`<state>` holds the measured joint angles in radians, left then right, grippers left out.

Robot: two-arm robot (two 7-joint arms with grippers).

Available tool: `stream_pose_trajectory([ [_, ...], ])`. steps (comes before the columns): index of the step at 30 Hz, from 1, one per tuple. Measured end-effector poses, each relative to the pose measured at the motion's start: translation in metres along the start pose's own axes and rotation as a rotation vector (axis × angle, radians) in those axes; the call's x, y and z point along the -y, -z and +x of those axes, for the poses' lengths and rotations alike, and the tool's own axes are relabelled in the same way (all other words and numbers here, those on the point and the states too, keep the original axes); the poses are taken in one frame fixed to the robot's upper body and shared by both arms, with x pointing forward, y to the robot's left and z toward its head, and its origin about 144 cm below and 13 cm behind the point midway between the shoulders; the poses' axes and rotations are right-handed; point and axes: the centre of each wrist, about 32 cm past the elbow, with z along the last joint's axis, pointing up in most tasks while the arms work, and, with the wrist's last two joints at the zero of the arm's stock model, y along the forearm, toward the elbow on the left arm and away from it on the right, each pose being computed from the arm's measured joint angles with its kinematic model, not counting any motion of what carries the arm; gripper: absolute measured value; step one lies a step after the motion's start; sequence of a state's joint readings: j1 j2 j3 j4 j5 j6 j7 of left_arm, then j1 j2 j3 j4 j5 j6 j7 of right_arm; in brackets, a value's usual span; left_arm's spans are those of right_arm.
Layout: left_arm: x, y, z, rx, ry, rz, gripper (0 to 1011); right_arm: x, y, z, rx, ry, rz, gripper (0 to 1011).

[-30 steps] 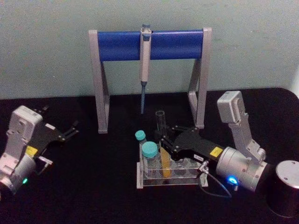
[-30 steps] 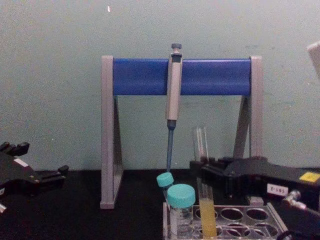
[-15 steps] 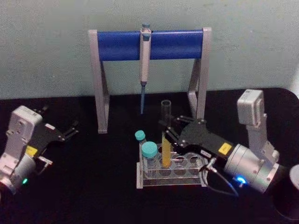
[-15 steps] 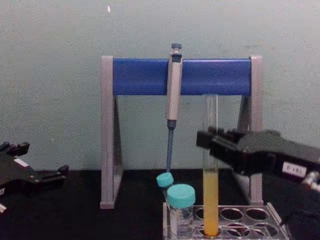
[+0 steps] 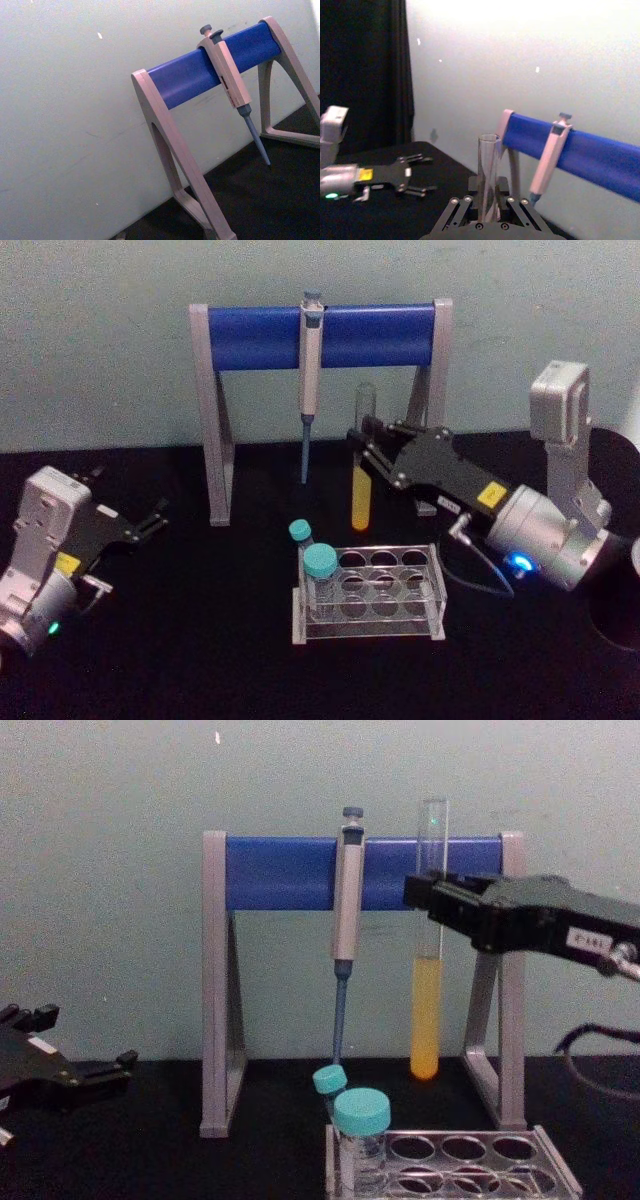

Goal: Pick up the test tube from the test tube rack, shake it, then place it back into the test tube rack.

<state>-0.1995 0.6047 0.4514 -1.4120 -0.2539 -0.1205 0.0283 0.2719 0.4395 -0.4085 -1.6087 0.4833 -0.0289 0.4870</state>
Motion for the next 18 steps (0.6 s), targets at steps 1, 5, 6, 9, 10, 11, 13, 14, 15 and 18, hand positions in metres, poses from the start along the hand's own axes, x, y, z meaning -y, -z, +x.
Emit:
stream_pose_trajectory([
  [1,0.0,0.0,0.0,0.0,0.0,0.0,1001,-0.003,-0.002,0.004,0.007,0.01,-0.001,222],
  [5,0.0,0.0,0.0,0.0,0.0,0.0,1001,-0.012,-0.005,0.011,0.019,0.029,-0.006,222],
  [6,0.0,0.0,0.0,0.0,0.0,0.0,1001,-0.013,-0.005,0.012,0.02,0.032,-0.007,223],
  [9,0.0,0.0,0.0,0.0,0.0,0.0,1001,-0.019,-0.005,0.017,0.021,0.045,-0.008,222],
  [10,0.0,0.0,0.0,0.0,0.0,0.0,1001,-0.02,-0.005,0.017,0.021,0.047,-0.008,222],
  [11,0.0,0.0,0.0,0.0,0.0,0.0,1001,-0.02,-0.005,0.018,0.02,0.048,-0.008,222],
  [13,0.0,0.0,0.0,0.0,0.0,0.0,1001,-0.023,-0.005,0.02,0.018,0.053,-0.009,222],
  [14,0.0,0.0,0.0,0.0,0.0,0.0,1001,-0.024,-0.005,0.021,0.017,0.055,-0.009,222],
  [15,0.0,0.0,0.0,0.0,0.0,0.0,1001,-0.024,-0.005,0.022,0.017,0.056,-0.009,223],
  [18,0.0,0.0,0.0,0.0,0.0,0.0,1001,-0.026,-0.004,0.024,0.014,0.059,-0.01,222],
])
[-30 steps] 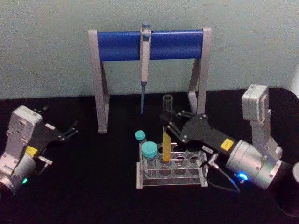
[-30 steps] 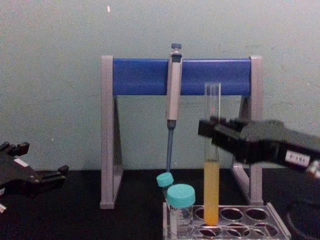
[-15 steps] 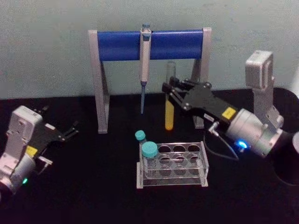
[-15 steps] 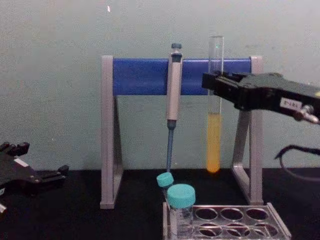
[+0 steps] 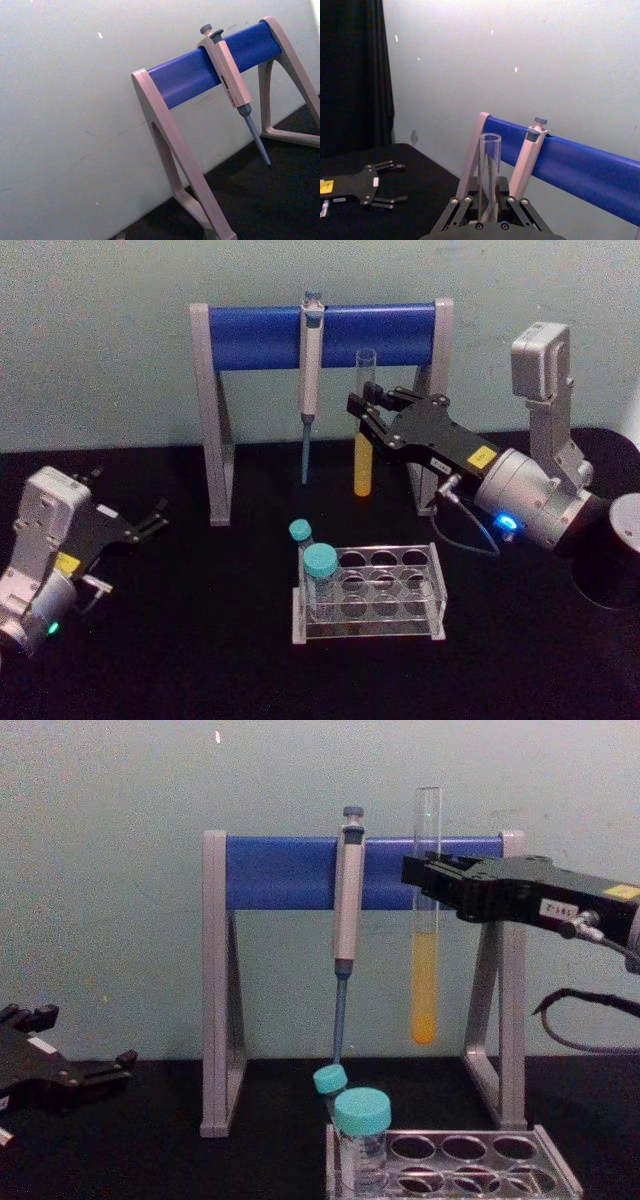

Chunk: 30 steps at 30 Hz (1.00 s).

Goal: Pick up the test tube from the test tube rack, shake it, then place it back into the test tube rack.

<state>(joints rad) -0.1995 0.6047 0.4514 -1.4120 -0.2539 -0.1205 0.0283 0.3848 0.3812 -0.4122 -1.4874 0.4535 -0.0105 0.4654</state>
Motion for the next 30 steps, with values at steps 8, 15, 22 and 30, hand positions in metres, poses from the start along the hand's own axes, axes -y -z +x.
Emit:
stream_pose_trajectory([
  [8,0.0,0.0,0.0,0.0,0.0,0.0,1001,0.006,0.0,0.005,0.001,0.032,-0.003,222],
  [15,0.0,0.0,0.0,0.0,0.0,0.0,1001,0.032,-0.001,0.004,0.012,0.079,-0.031,222],
  [22,0.0,0.0,0.0,0.0,0.0,0.0,1001,0.054,-0.001,-0.011,-0.013,0.051,-0.059,222],
  [30,0.0,0.0,0.0,0.0,0.0,0.0,1001,0.034,0.004,-0.024,-0.042,-0.031,-0.03,222],
])
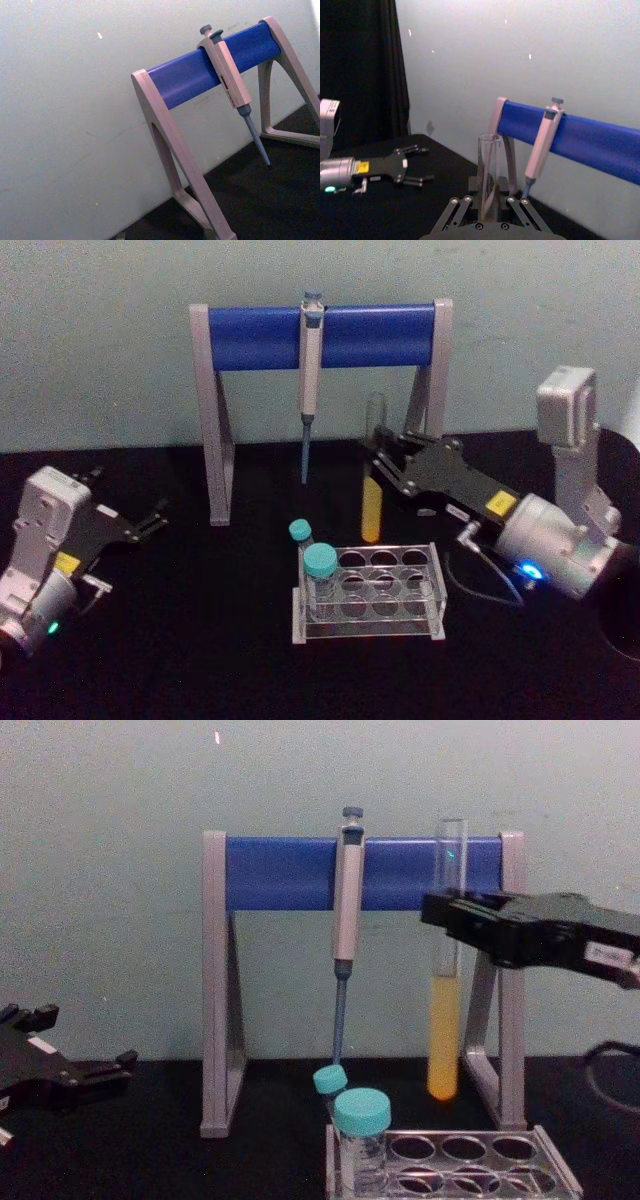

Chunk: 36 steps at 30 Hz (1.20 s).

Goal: Pick up the test tube from the test tube rack, shake it, then place it back into the test tube rack.

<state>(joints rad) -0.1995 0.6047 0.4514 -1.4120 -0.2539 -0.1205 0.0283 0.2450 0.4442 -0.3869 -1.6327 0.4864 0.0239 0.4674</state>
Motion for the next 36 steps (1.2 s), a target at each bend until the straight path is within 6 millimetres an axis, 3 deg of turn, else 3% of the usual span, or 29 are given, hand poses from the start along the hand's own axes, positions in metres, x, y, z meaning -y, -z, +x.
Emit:
stream_pose_trajectory([
  [8,0.0,0.0,0.0,0.0,0.0,0.0,1001,-0.024,0.001,0.006,0.001,0.035,0.021,223],
  [17,0.0,0.0,0.0,0.0,0.0,0.0,1001,-0.026,0.001,0.012,-0.001,0.102,0.019,222],
  [26,0.0,0.0,0.0,0.0,0.0,0.0,1002,-0.006,-0.001,0.016,0.003,0.173,-0.004,222],
  [31,0.0,0.0,0.0,0.0,0.0,0.0,1001,0.013,-0.001,0.009,-0.009,0.17,-0.036,222],
  [36,0.0,0.0,0.0,0.0,0.0,0.0,1001,0.018,0.0,0.0,-0.031,0.112,-0.045,223],
])
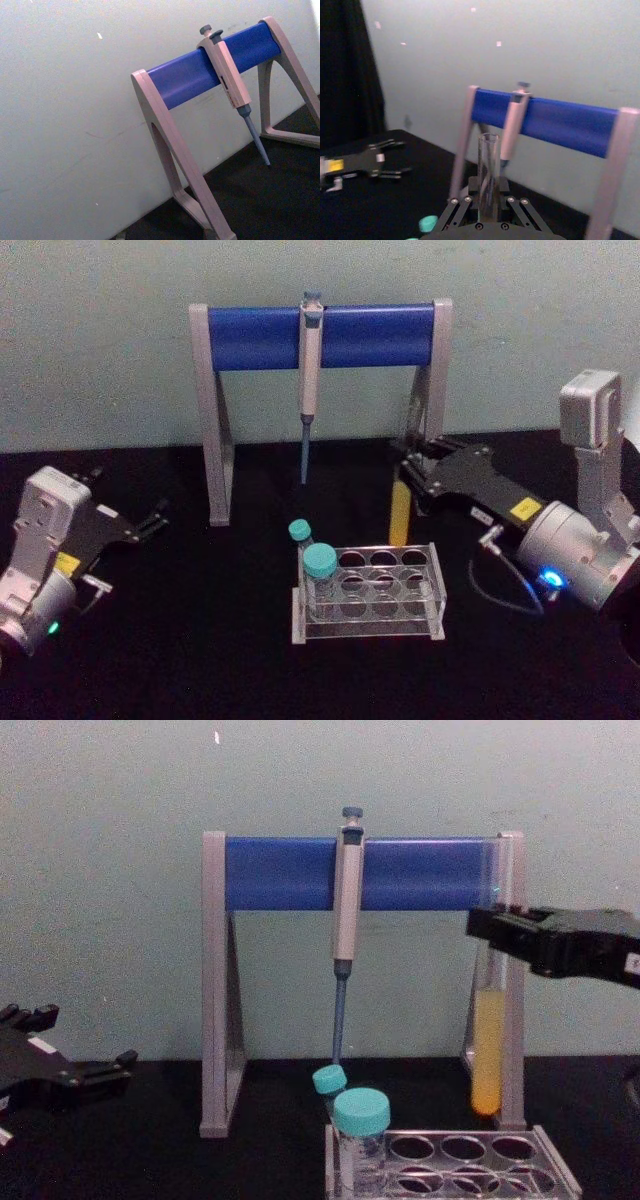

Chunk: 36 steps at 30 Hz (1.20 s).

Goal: Pick up the test tube from the test tube rack, shake it, then place it back into the test tube rack.

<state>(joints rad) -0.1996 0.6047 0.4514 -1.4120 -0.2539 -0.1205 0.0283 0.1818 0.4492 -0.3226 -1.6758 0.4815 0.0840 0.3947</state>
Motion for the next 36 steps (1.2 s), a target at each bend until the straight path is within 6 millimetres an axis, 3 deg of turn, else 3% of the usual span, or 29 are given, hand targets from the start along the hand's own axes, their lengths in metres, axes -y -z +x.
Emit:
stream_pose_trajectory([
  [7,0.0,0.0,0.0,0.0,0.0,0.0,1002,-0.018,0.002,-0.01,-0.019,-0.082,0.023,222],
  [16,0.0,0.0,0.0,0.0,0.0,0.0,1001,-0.042,0.0,-0.004,-0.001,-0.033,0.054,222],
  [26,0.0,0.0,0.0,0.0,0.0,0.0,1001,-0.041,-0.001,0.002,0.018,0.035,0.043,222],
  [36,0.0,0.0,0.0,0.0,0.0,0.0,1001,-0.021,-0.005,0.008,0.072,0.064,-0.001,222],
])
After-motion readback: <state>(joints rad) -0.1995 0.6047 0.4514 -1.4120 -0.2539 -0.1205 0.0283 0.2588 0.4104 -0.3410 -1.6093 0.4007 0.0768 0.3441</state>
